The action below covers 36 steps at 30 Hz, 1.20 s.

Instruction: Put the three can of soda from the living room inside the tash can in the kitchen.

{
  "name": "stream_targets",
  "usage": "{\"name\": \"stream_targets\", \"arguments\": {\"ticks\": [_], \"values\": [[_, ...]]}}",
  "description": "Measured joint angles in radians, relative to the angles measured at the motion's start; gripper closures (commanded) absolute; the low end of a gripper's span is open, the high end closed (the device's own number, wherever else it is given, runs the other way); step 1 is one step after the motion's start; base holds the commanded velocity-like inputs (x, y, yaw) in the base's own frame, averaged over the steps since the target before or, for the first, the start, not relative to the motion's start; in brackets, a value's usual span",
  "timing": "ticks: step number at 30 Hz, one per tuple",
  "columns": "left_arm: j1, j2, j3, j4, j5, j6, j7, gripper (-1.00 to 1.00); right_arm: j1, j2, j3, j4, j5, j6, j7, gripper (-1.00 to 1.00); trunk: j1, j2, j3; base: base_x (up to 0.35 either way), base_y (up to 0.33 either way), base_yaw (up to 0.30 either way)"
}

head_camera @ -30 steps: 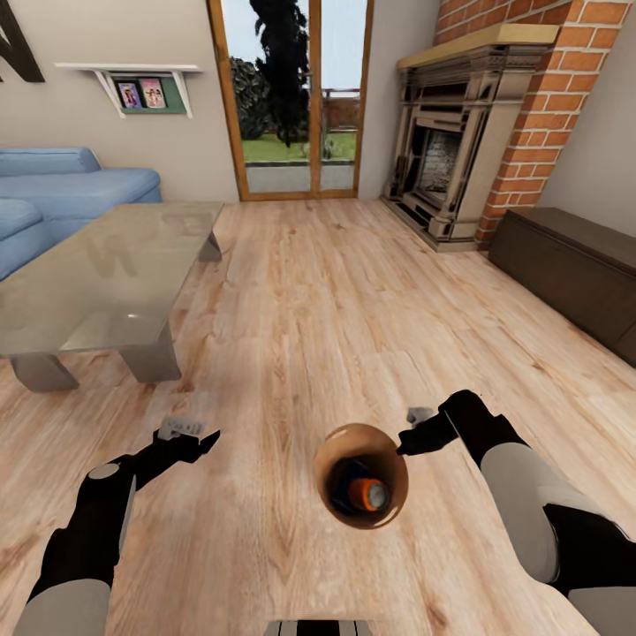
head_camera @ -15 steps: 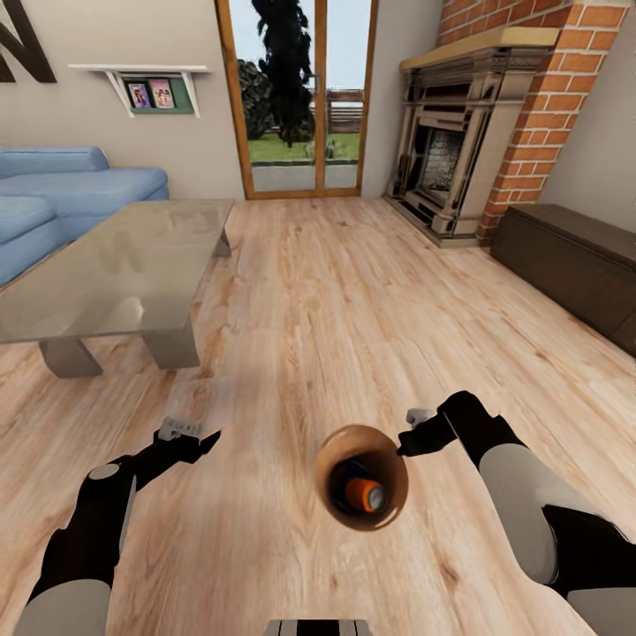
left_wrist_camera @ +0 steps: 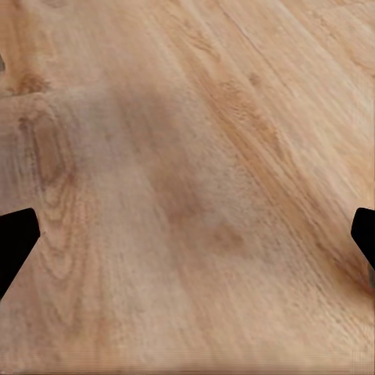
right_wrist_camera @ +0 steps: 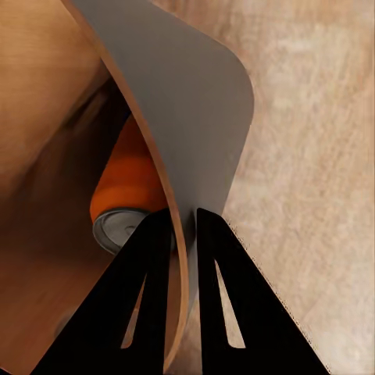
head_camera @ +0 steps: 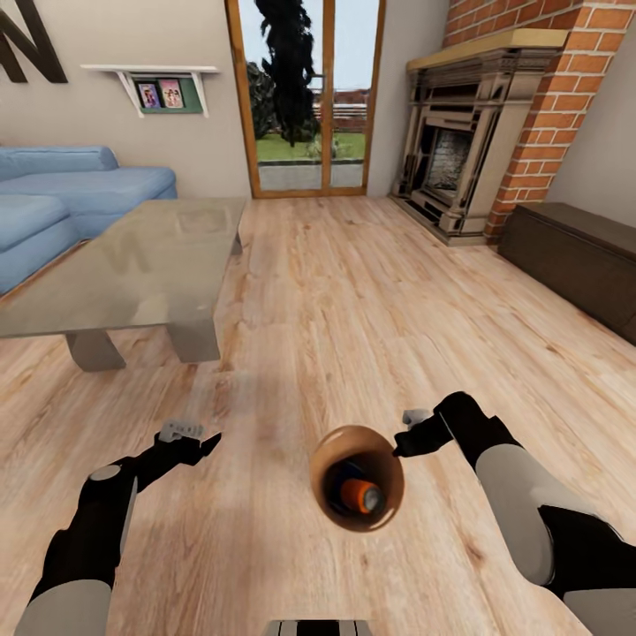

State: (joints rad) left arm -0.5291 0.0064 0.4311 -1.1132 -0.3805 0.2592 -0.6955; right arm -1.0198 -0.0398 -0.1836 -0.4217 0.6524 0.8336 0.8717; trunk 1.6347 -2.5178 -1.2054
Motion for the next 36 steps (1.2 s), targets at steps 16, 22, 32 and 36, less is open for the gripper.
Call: {"name": "stream_targets", "arguments": {"ticks": [16, 22, 32, 36], "values": [[0.000, -0.001, 0.000, 0.000, -0.001, 0.000, 0.002, -1.00, 0.000, 0.003, 0.001, 0.001, 0.003, -0.001, -0.001, 1.00, 0.000, 0.000, 0.001, -0.036, 0.274, 0.003], [0.001, 0.001, 0.001, 0.019, 0.000, -0.001, 0.001, -1.00, 0.000, 0.023, 0.002, 0.005, 0.004, 0.001, -0.001, 1.00, 0.000, 0.000, 0.005, -0.004, 0.174, 0.140], [0.001, 0.000, 0.001, 0.028, 0.000, 0.000, 0.002, -1.00, 0.010, 0.036, 0.002, -0.001, 0.004, 0.002, -0.002, 1.00, 0.000, 0.000, 0.010, 0.000, 0.022, 0.230], [0.001, 0.001, 0.003, 0.031, -0.004, 0.005, 0.003, -1.00, 0.011, 0.036, 0.004, -0.003, 0.015, -0.003, -0.003, 1.00, 0.000, 0.000, 0.013, 0.000, 0.002, 0.241]]}}
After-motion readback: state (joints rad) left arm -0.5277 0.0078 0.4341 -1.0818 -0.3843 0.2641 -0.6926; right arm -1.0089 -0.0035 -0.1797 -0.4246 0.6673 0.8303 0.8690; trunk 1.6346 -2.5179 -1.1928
